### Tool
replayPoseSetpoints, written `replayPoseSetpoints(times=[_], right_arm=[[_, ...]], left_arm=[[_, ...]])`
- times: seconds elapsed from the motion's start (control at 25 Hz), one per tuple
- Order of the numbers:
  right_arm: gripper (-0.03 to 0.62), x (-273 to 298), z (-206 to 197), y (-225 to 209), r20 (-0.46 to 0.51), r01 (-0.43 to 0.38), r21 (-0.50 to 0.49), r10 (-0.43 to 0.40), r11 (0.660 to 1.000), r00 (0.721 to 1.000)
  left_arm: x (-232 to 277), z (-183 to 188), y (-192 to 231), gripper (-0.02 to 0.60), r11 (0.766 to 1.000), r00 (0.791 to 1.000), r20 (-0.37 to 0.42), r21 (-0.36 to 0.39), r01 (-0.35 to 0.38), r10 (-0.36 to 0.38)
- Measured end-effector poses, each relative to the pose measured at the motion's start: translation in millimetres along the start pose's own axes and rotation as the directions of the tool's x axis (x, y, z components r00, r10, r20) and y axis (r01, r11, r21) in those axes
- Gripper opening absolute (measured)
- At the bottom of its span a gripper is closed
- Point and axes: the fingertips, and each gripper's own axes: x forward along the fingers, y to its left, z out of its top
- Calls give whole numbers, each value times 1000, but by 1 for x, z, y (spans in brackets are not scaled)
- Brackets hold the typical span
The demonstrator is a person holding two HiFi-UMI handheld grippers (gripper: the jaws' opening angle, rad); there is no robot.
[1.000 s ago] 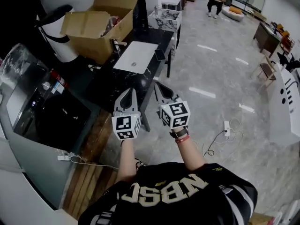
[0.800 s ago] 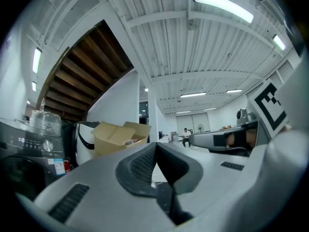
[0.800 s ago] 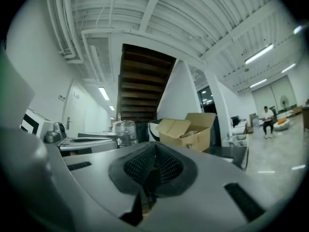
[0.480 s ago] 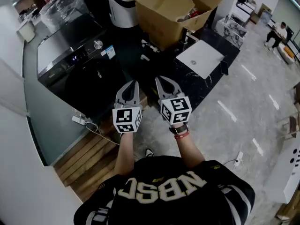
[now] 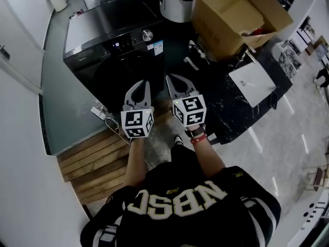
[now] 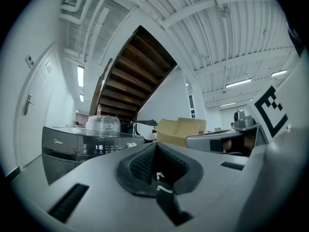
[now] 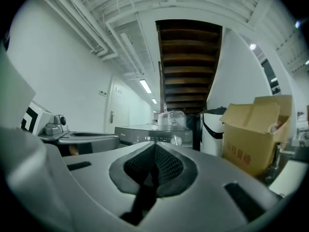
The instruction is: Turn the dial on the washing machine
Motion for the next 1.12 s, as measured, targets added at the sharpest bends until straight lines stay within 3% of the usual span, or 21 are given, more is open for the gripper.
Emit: replayPoseSetpoints(times=[0.36,0.56,0.76,0.92,1.0,1.12], right_arm=[[14,130,1,-25,-15,-99,-58,99,993,995],[32,194,2,-42,-39,-107,-168,102,980,994],[65,237,-8,-46,-88,-153,-297,132,943,987],[109,263,-15,-45,-112,-165,-459,127,873,985],[132,273,-17,-44,-121,-168,-564,120,809,985],[167,288,-25,-42,-141,-172,-708,101,685,985]], left_arm=[[66,-2,74,15,994,994,24,19,-107,107],[99,-3,110,15,988,989,20,38,-148,147],[124,-16,128,15,987,987,-3,37,-159,159],[139,-23,137,15,986,986,-18,40,-164,165],[144,-26,141,15,985,986,-28,42,-165,166],[149,-29,146,15,985,984,-37,37,-170,172]])
